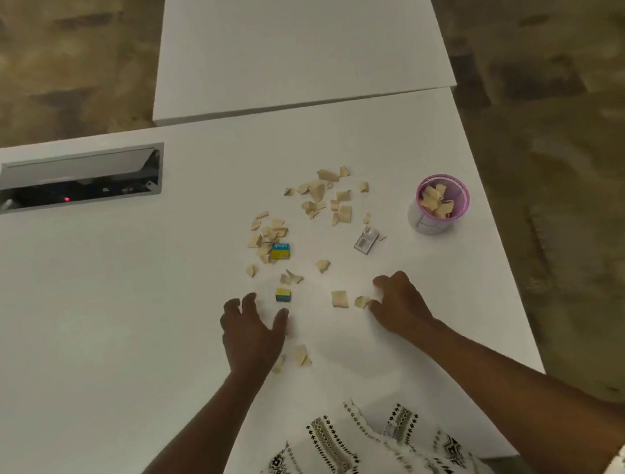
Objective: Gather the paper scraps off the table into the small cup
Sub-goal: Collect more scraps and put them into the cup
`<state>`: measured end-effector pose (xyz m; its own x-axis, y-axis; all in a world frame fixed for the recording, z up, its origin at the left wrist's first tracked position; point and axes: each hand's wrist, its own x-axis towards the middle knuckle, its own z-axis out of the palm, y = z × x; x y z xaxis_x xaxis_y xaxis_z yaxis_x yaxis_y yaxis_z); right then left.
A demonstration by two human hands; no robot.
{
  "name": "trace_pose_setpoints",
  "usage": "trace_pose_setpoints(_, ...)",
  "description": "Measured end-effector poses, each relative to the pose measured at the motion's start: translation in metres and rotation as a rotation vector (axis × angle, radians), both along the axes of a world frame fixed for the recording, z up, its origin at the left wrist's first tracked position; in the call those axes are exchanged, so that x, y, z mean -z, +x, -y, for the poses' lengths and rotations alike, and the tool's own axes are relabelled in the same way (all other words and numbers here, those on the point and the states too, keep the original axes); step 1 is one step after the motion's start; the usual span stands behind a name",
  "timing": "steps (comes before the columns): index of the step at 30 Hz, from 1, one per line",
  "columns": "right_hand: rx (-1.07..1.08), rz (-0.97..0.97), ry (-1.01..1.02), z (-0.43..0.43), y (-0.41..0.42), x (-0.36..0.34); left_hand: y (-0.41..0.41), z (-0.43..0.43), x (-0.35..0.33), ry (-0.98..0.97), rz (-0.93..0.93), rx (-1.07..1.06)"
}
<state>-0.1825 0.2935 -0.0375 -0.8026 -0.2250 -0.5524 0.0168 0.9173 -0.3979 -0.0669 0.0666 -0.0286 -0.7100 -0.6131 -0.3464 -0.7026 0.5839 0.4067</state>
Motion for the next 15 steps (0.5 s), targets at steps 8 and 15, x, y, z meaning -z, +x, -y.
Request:
trace_pose_setpoints(8, -0.202, 0.037, -0.139, 0.063, 0.027, 0.001, 0.058, 0.011, 0.027, 0.011, 0.189, 0.229)
trace_pose_setpoints(15, -0.362, -0.113, -0.086, 0.076, -0.018, -0.004, 0.047, 0.019, 0.02, -0.08, 0.17, 0.572)
